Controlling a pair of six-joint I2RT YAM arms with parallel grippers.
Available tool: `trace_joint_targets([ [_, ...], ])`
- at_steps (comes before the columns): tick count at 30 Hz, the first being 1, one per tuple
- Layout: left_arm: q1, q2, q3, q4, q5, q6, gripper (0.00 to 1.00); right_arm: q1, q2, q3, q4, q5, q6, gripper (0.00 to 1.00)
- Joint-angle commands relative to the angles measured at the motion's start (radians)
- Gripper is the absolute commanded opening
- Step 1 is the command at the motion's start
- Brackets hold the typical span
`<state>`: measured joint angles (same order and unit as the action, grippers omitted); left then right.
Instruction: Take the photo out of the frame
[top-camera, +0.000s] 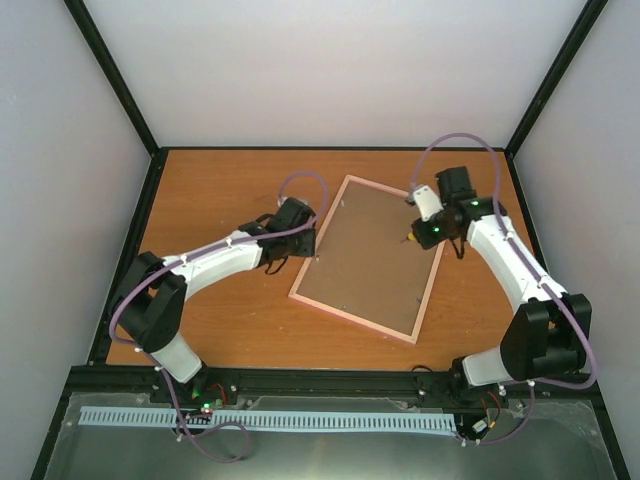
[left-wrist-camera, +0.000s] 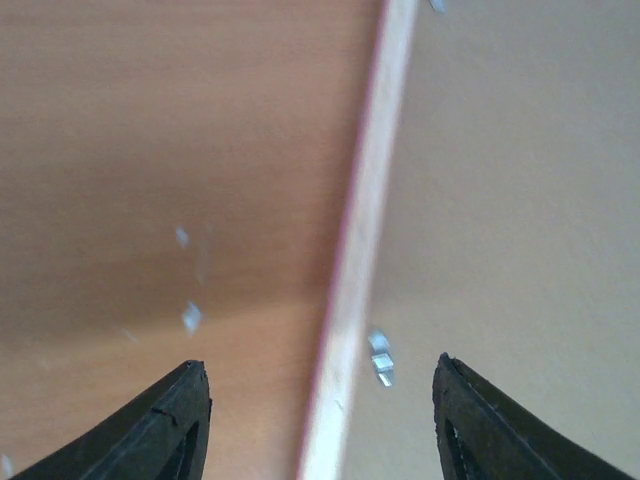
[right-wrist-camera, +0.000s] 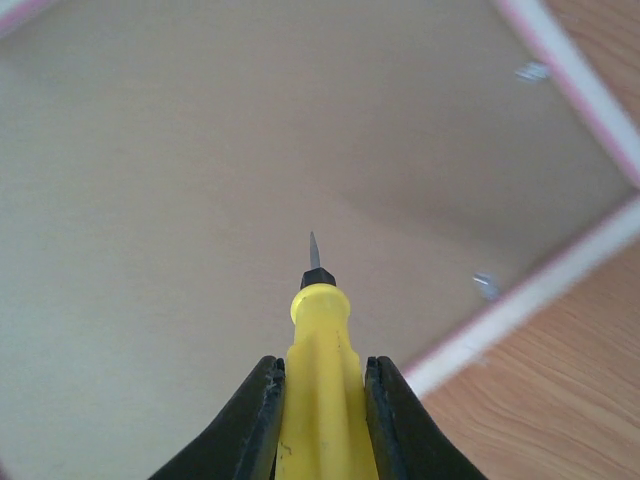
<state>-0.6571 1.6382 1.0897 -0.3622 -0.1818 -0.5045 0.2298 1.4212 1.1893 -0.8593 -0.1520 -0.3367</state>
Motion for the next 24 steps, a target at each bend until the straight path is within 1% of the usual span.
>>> trace_joint_targets([
  [1, -0.121, -0.041, -0.018, -0.178, 0.022, -0.145, 0.61, -0.167, 0.027, 0.052, 0.045, -0.02, -0.114, 0.03],
  [3, -0.166, -0.045, -0.042, -0.208, 0.054, -0.252, 0.62, -0.241, 0.073, 0.102, 0.049, -0.037, -0.136, 0.03],
  [5, -0.208, -0.054, -0.056, -0.28, 0.041, -0.396, 0.62, -0.286, 0.116, 0.164, 0.04, -0.063, -0.144, 0.03],
  [8, -0.244, -0.087, -0.084, -0.326, 0.047, -0.575, 0.63, -0.317, 0.151, 0.199, 0.04, -0.092, -0.144, 0.03],
  [10, -0.245, -0.109, -0.114, -0.31, 0.081, -0.646, 0.64, -0.32, 0.161, 0.203, 0.045, -0.106, -0.14, 0.03],
  [12, -0.245, -0.114, -0.132, -0.289, 0.108, -0.679, 0.65, -0.32, 0.166, 0.201, 0.046, -0.127, -0.132, 0.03],
  [16, -0.243, -0.078, -0.141, -0.245, 0.129, -0.692, 0.69, -0.32, 0.177, 0.205, 0.035, -0.168, -0.125, 0.03],
  [19, -0.216, -0.035, -0.145, -0.181, 0.176, -0.676, 0.69, -0.32, 0.168, 0.202, 0.025, -0.181, -0.128, 0.03],
  [24, -0.165, -0.009, -0.162, -0.092, 0.184, -0.69, 0.68, -0.32, 0.127, 0.163, 0.033, -0.174, -0.136, 0.03],
])
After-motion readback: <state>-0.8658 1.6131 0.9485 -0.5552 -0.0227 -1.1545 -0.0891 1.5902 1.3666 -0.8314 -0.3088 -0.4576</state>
